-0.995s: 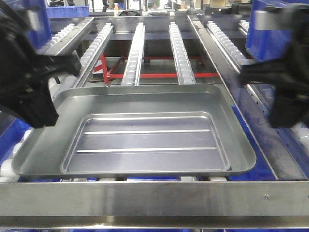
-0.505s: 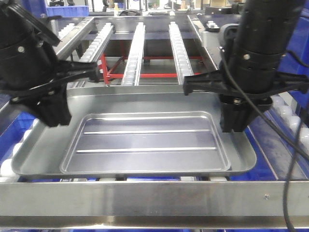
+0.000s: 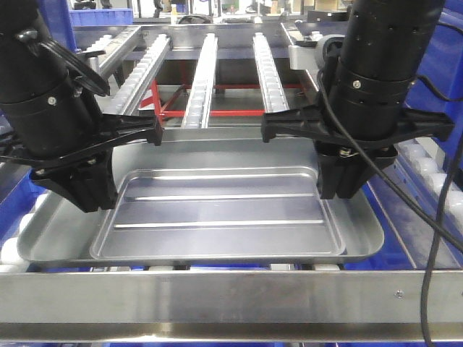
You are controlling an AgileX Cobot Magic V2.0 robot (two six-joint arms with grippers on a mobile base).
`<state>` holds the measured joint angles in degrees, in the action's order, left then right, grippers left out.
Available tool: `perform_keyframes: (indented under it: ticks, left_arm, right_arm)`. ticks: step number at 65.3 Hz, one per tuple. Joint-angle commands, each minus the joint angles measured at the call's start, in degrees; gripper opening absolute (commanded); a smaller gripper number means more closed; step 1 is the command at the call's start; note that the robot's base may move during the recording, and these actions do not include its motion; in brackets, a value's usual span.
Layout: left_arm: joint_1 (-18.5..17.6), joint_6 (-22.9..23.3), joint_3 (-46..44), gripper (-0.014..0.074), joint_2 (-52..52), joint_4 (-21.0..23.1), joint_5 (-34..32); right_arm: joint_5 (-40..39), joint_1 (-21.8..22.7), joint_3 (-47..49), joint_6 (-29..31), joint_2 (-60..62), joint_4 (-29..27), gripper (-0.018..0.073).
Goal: Grab silver tray and place in blue box
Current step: 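Lower both grippers, open, toward the opposite short edges of the silver tray, then close both grippers on the tray's opposite rims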
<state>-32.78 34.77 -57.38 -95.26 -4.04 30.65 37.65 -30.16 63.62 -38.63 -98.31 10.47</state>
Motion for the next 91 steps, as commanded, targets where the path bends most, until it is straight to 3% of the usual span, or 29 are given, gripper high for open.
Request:
perform_keyframes:
  ticks: [1, 9, 14, 30, 91]
  left_arm:
    - [-0.32, 0.61, -1.74, 0.002, 2.2, 0.27, -1.9]
    - [-0.32, 0.61, -1.74, 0.0175, 2.1, 0.27, -2.87]
    - [-0.32, 0.61, -1.74, 0.0225, 2.1, -0.17, -3.12]
    - [-0.2, 0.61, -1.74, 0.0221, 1.7, -2.72, -3.25]
    - [-0.2, 0.61, -1.74, 0.022, -1.69, -2.98, -2.78]
  right_arm:
    - [-1.95, -0.01, 1.91, 0.31, 2.31, 0.69, 0.0389]
    - [-2.21, -0.01, 1.91, 0.31, 2.31, 0.69, 0.0404]
    - [-1.94, -0.01, 1.91, 0.31, 1.89, 0.69, 0.0404]
    - [-2.28, -0.01, 1.96, 0.31, 0.09, 0.4, 0.0404]
    - [-2.75, -0.01, 1.96, 0.31, -1.33, 0.4, 0.0404]
